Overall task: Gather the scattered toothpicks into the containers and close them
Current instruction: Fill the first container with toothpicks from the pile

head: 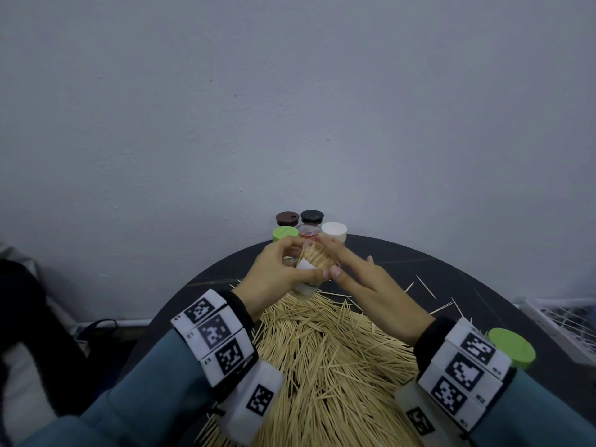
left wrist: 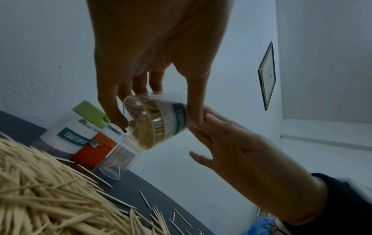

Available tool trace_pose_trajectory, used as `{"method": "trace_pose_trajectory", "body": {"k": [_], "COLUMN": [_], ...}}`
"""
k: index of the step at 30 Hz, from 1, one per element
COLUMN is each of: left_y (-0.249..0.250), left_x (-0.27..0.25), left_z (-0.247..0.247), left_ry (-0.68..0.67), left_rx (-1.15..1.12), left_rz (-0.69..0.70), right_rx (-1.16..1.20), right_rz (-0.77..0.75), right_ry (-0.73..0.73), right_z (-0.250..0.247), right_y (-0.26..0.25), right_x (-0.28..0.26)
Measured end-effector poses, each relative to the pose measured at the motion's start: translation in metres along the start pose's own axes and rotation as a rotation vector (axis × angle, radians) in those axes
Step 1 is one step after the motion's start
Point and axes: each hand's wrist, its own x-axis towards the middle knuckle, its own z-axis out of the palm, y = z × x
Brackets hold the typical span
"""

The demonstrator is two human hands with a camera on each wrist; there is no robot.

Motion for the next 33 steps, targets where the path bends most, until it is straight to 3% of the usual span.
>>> {"method": "trace_pose_trajectory", "body": {"k": [4,7,9,12,15,22,28,33], "left_y": [0.0,0.001,0.002,0.004,0.004,0.003,0.004,0.005], "left_x": [0.0,0.001,0.001,0.001,0.001,0.002,0.003,0.004], "left_z": [-0.001,-0.002,-0.003,-0.002,0.0,0.004,0.003,0.002], "left_ry": [-0.001,0.004,-0.003,-0.013,-0.029,-0.085,-0.083,-0.084], "left_rx": [0.003,0.001,-0.012,-0.012,-0.01,0.036,0.058,0.084], "left_rz": [0.003,-0.007,-0.013,-0.007,0.0,0.008,0.013,0.025], "right_rx": [0.022,0.079,-0.026,-0.389,-0.56,-0.777,-0.799,-1.031], "right_rz": [0.021,0.035,0.114,0.342,0.508,0.495,0.552,0.543], "right_ry": [-0.051,-0.002,-0.025,-0.283,-0.462,-0.503,-0.5,-0.496], "right_z": [-0.002,-0.008,-0.018,-0.03,-0.03,-0.001,0.008,0.009], "right_y": [0.0,-0.001,-0.001,0.011,0.02,0.028,0.026,0.021], "right_x": [0.0,0.002,0.003,0.003,0.0,0.013,0.021,0.023]}}
